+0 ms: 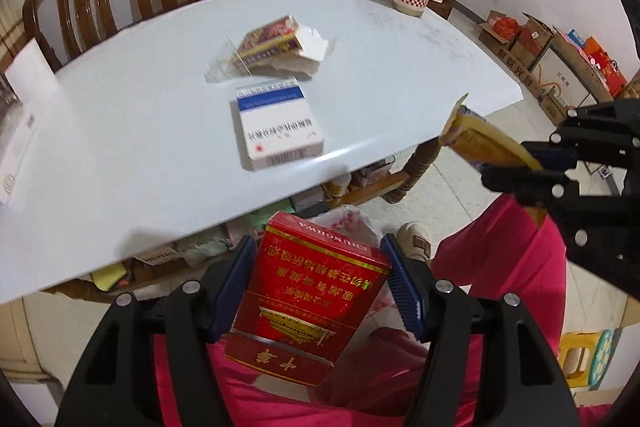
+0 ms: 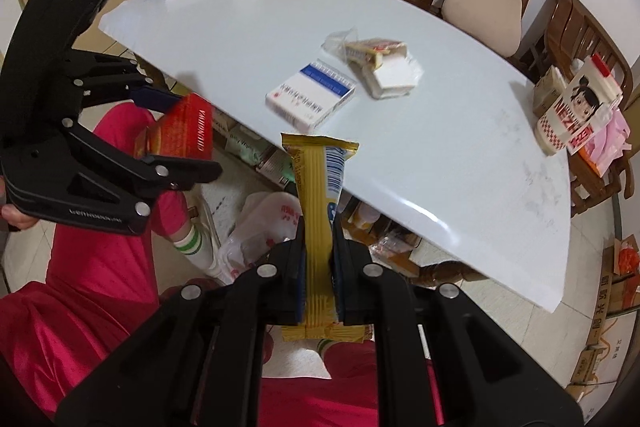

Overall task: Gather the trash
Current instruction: 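Carry the held wrapper and red pack down over the white plastic bag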

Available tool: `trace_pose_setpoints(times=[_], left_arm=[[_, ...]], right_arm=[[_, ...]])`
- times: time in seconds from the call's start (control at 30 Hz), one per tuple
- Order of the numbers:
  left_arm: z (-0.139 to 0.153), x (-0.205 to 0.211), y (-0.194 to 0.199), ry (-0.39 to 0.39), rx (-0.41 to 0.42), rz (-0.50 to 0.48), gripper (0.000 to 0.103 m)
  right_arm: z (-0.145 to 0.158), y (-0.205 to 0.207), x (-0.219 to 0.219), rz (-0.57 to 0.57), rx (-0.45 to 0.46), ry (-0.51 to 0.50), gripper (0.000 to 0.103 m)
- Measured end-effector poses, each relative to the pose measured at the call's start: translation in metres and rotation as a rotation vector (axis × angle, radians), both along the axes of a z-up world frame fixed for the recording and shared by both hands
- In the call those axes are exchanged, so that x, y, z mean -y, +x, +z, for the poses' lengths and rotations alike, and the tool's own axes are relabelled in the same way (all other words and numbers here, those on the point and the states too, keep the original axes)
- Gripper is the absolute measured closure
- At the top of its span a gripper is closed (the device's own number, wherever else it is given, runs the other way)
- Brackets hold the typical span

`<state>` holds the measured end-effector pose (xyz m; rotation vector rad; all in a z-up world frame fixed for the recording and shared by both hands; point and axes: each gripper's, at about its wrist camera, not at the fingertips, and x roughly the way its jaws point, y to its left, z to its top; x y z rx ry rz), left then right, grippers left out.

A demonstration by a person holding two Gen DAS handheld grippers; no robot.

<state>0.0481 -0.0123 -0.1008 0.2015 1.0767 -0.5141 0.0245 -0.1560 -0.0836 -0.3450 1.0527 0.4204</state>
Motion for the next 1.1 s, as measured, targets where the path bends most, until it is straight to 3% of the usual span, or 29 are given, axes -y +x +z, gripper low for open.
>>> trace_pose_setpoints(times=[0.57,1.1], left_arm=[[-0.064,0.025,-0.004,0.017,-0.073,0.001,0.040],[-0.132,0.025,0.015,0.009,-0.244,0.035,0.040]], right_arm=[[-0.066,-0.004,0.001,-0.054,-0.105,0.014,0.092],[-0.133,0.006,-0.005,-0.069,-0.197,-0.004,0.092]])
